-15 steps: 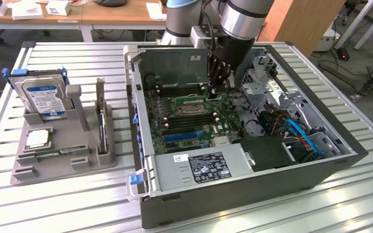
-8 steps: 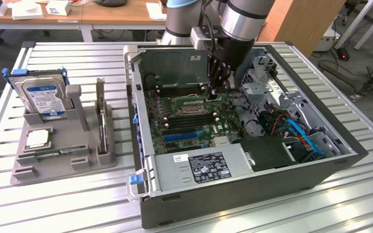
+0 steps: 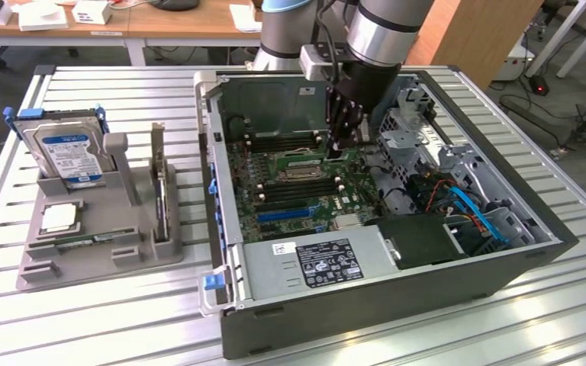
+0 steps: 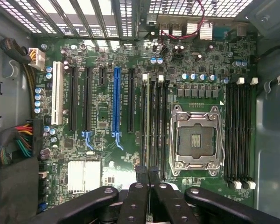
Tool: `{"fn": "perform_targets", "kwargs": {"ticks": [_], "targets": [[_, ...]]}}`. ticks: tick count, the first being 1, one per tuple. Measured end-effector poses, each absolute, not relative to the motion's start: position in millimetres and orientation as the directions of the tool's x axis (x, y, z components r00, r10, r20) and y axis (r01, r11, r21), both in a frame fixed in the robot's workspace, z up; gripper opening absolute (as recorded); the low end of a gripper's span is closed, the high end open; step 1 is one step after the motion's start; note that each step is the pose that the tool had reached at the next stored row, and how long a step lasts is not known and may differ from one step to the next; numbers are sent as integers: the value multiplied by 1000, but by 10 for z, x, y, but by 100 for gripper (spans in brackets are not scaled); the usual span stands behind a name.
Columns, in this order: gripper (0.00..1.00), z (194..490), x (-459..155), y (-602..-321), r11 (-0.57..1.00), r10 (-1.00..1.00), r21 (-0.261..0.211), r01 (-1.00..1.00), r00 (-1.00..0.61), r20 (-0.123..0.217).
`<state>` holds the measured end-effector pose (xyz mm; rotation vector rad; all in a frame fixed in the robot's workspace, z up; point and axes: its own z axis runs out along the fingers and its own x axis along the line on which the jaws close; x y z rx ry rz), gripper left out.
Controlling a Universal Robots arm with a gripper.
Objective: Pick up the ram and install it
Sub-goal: 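Insert the ram into the slot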
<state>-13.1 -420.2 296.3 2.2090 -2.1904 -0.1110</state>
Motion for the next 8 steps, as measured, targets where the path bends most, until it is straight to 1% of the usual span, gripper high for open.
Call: {"fn": "perform_targets", "kwargs": {"ticks": [8], "targets": [[11, 2911, -130, -4203, -10, -1000, 71, -997, 7, -30]]}}
